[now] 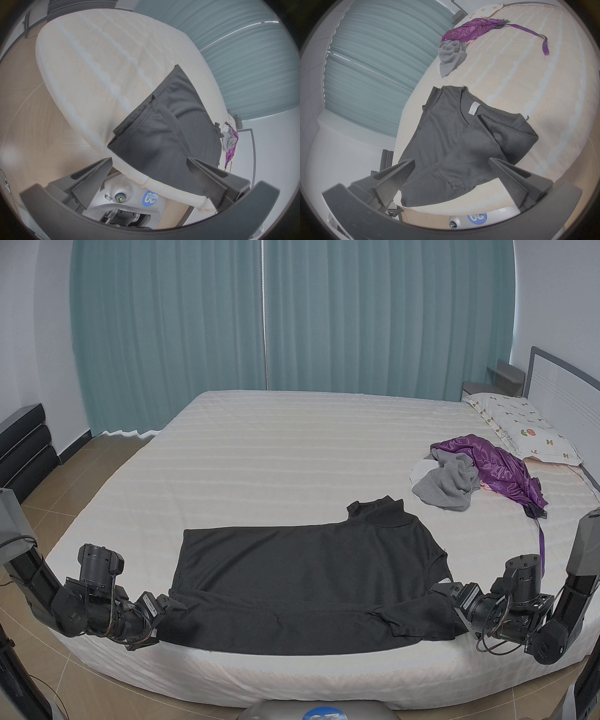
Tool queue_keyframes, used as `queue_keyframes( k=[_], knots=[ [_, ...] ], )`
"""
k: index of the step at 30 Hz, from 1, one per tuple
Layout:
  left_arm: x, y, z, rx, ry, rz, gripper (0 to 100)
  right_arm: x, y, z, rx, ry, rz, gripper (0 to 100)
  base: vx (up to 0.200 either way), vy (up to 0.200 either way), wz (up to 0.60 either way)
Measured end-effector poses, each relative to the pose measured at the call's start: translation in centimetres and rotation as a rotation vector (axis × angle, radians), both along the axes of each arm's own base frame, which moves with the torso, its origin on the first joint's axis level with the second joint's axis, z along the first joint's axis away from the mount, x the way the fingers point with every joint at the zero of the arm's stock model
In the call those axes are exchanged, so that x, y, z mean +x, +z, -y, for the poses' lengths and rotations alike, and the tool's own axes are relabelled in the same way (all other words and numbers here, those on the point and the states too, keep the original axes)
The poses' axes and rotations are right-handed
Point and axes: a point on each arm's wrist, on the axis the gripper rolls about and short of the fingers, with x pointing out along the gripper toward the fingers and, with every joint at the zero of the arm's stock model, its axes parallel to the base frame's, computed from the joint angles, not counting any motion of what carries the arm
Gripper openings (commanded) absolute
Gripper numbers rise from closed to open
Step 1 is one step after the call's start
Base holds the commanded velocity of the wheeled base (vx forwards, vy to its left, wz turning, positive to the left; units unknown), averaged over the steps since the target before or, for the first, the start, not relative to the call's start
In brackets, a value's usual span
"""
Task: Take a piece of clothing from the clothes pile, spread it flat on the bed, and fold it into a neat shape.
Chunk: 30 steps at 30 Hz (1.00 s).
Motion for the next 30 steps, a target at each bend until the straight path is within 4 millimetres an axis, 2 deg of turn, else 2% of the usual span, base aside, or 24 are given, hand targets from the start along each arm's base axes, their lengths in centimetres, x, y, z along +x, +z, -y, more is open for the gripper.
queue_keyframes(
  k=[4, 9, 20, 30],
  knots=[
    [0.3, 0.4, -0.2, 0.000, 0.009, 0.042, 100, -0.1, 0.4, 0.1, 0.005, -0.001, 0.015, 100, 0.200, 0.000, 0.00],
    [0.2, 0.6, -0.3, 0.007, 0.008, 0.059, 100, 0.0, 0.5, 0.1, 0.009, -0.003, 0.019, 100, 0.000, 0.000, 0.00],
    [3.0, 2.4, -0.5, 0.049, -0.017, 0.186, 100, 0.1, 0.5, 0.7, 0.034, 0.013, 0.011, 100, 0.000, 0.000, 0.00],
    [5.3, 0.0, -0.5, 0.135, -0.028, 0.148, 100, 0.2, 0.2, 1.1, 0.032, 0.016, -0.001, 100, 0.000, 0.000, 0.00]
  ],
)
